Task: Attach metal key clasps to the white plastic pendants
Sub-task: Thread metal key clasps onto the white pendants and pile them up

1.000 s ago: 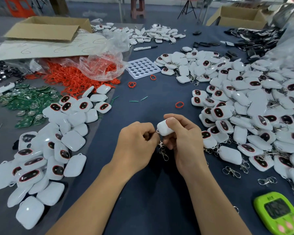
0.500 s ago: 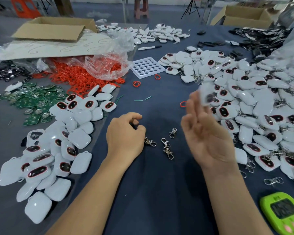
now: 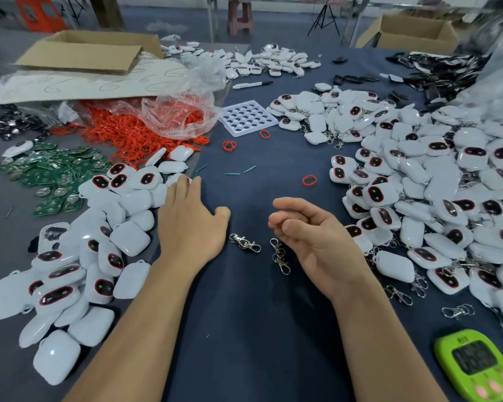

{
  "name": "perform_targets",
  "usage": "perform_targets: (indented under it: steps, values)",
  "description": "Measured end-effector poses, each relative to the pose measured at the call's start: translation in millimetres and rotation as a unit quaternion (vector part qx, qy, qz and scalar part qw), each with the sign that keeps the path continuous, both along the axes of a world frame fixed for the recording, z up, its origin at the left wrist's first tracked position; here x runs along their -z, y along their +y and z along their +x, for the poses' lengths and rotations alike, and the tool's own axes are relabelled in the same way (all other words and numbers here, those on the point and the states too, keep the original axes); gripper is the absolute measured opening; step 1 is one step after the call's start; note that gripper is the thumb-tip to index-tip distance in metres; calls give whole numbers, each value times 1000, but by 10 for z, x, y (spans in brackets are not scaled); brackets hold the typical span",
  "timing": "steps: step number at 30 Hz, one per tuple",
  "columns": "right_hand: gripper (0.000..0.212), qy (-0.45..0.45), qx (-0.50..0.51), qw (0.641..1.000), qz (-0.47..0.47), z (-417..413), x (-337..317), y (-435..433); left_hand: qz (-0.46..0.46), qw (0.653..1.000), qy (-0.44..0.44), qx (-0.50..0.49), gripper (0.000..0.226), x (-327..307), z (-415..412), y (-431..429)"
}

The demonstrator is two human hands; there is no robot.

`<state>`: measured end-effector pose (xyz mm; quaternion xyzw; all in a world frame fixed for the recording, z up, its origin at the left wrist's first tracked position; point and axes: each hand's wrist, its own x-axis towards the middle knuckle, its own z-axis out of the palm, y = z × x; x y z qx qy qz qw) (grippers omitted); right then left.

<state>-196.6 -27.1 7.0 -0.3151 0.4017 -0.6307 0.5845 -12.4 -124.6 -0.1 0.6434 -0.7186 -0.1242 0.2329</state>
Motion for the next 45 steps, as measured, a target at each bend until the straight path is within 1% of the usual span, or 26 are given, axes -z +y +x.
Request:
perform_targets:
  steps: [1, 3, 6, 9, 11, 14, 18, 21, 23, 26, 27, 29, 31, 33, 35, 37, 38, 40, 42, 44, 45]
  values:
    - [33, -8, 3, 1000, 3, -5, -3, 2, -3, 1000, -15, -10, 68, 0, -8, 5]
    - [33, -14, 6, 1000, 4, -14, -10, 4, -25, 999, -10, -29, 68, -10, -2, 8]
    - [33, -10, -2, 1000, 4, -9, -23, 1, -59, 997, 40, -32, 53, -9, 37, 10]
    - [32, -6, -8, 1000, 10, -6, -22, -7, -43, 992, 105, -49, 41, -12, 73, 4]
    - [31, -10, -9, 1000, 10, -8, -21, -6, -33, 990, 120, -66, 34, -8, 83, 0]
    - [30, -16, -8, 1000, 5, -6, -20, 4, -32, 991, 109, -69, 33, -6, 71, 10]
    - [37, -11, 0, 1000, 15, -10, -23, 13, -58, 996, 67, -10, 28, 9, 53, 66]
    - [34, -16, 6, 1000, 24, -1, -40, 10, -67, 995, 70, 23, 23, 4, 34, 105]
    - [25, -25, 9, 999, 33, 0, -56, 4, -85, 991, 103, 29, 21, -14, 0, 131]
    - [23, -22, 19, 998, 52, 21, -66, -30, -99, 974, 202, 23, 23, -70, -48, 160]
    - [23, -5, 24, 998, 59, 45, -67, -41, -87, 968, 233, 23, 24, -86, -63, 174]
    - [25, 60, 32, 996, 66, 111, -53, -51, -53, 959, 273, 43, 22, -114, -110, 224]
    - [27, 136, 34, 988, 60, 166, -33, -45, -6, 946, 311, 89, 16, -148, -169, 308]
    - [27, 175, 37, 983, 48, 183, -3, -38, 34, 928, 344, 136, 17, -165, -208, 381]
    - [24, 195, 44, 979, 43, 191, 16, -38, 53, 933, 317, 164, 31, -126, -215, 384]
    - [19, 242, 61, 967, 51, 219, 31, -49, 70, 942, 270, 186, 48, -98, -212, 381]
    - [16, 266, 72, 960, 57, 239, 37, -51, 72, 945, 254, 192, 52, -96, -215, 383]
    - [14, 283, 103, 951, 66, 281, 32, -52, 60, 952, 241, 177, 49, -112, -221, 387]
    - [14, 289, 161, 941, 72, 298, 35, -43, 44, 966, 226, 117, 45, -130, -202, 375]
    - [13, 342, 231, 909, 60, 295, 51, -41, 41, 982, 180, 47, 41, -136, -148, 338]
    - [21, 386, 242, 888, 54, 300, 57, -46, 42, 988, 147, 27, 37, -140, -116, 325]
